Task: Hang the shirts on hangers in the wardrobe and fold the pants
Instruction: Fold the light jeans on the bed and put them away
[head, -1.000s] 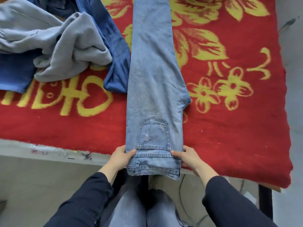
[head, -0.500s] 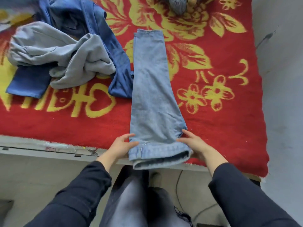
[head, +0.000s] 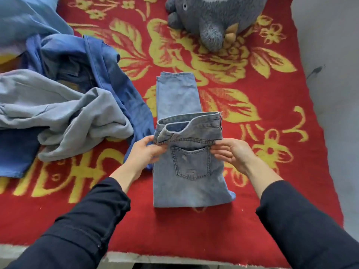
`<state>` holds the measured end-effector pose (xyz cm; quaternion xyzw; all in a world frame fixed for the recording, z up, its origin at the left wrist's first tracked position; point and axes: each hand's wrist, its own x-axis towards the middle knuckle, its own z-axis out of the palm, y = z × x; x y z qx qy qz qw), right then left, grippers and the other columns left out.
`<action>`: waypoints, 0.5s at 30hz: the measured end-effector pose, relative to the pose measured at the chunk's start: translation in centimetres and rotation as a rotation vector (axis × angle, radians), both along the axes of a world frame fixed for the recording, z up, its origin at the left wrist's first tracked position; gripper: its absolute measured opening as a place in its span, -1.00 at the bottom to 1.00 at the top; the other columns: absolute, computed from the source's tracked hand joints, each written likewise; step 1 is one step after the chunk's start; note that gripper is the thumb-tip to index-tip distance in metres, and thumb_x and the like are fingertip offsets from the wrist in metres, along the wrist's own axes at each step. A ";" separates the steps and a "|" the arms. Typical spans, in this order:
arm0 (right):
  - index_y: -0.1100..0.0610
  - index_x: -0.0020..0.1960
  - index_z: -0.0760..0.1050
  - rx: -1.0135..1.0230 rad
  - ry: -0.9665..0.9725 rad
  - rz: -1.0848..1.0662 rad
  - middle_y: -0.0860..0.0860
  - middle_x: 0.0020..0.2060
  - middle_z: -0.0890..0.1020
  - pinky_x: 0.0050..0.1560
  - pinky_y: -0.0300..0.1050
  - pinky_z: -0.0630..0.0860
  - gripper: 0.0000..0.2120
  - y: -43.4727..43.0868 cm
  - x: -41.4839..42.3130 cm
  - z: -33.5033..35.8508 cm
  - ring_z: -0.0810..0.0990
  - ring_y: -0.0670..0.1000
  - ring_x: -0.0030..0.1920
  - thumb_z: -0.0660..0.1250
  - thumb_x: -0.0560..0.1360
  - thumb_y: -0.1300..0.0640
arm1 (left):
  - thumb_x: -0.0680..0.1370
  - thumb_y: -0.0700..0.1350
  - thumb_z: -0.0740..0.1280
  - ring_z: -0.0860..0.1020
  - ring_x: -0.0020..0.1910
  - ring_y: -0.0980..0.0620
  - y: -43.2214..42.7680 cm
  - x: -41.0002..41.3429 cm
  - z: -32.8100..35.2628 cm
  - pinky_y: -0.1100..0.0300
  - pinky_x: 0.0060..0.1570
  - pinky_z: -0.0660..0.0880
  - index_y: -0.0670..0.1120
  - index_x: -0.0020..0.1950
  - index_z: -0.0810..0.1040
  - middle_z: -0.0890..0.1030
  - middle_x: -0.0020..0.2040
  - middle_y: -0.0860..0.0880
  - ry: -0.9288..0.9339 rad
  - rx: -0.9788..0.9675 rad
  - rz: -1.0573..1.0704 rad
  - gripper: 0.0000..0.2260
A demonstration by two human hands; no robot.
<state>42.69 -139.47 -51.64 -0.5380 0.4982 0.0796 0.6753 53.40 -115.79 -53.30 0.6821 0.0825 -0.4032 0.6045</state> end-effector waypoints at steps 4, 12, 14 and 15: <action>0.30 0.09 0.54 -0.137 0.017 0.046 0.20 -0.20 0.67 -0.25 -0.17 0.59 -0.74 -1.3 4.1 -1.3 0.68 0.07 -0.27 0.43 0.46 0.20 | 0.54 -0.24 0.38 0.57 -0.53 0.05 -2.3 4.7 -0.9 0.29 -0.45 0.54 -0.21 -0.07 0.52 0.62 -0.39 -0.13 -0.084 0.030 0.095 -0.94; 0.22 -0.15 0.57 -0.288 -0.018 0.134 0.13 -0.32 0.63 -0.45 -0.29 0.48 -0.87 -5.4 14.1 -1.8 0.60 -0.07 -0.47 0.40 0.50 0.14 | 0.51 -0.17 0.42 0.42 -0.61 0.18 -6.7 14.7 -1.4 0.31 -0.51 0.47 -0.10 -0.23 0.58 0.49 -0.54 0.03 -0.374 0.110 0.074 -0.88; 0.20 -0.17 0.57 -0.325 -0.037 0.128 0.09 -0.35 0.62 -0.48 -0.31 0.46 -0.85 -6.2 16.8 -2.2 0.58 -0.06 -0.45 0.40 0.50 0.12 | 0.51 -0.19 0.42 0.45 -0.59 0.19 -7.9 17.1 -1.8 0.32 -0.47 0.49 -0.10 -0.25 0.58 0.51 -0.48 -0.02 -0.393 0.088 0.134 -0.86; 0.21 -0.15 0.58 -0.345 -0.046 0.119 0.08 -0.36 0.63 -0.46 -0.29 0.46 -0.85 -6.5 18.0 -2.4 0.58 -0.04 -0.43 0.40 0.50 0.11 | 0.52 -0.20 0.41 0.48 -0.56 0.18 -8.5 18.3 -2.1 0.29 -0.41 0.52 -0.11 -0.24 0.57 0.53 -0.47 -0.01 -0.388 0.074 0.166 -0.87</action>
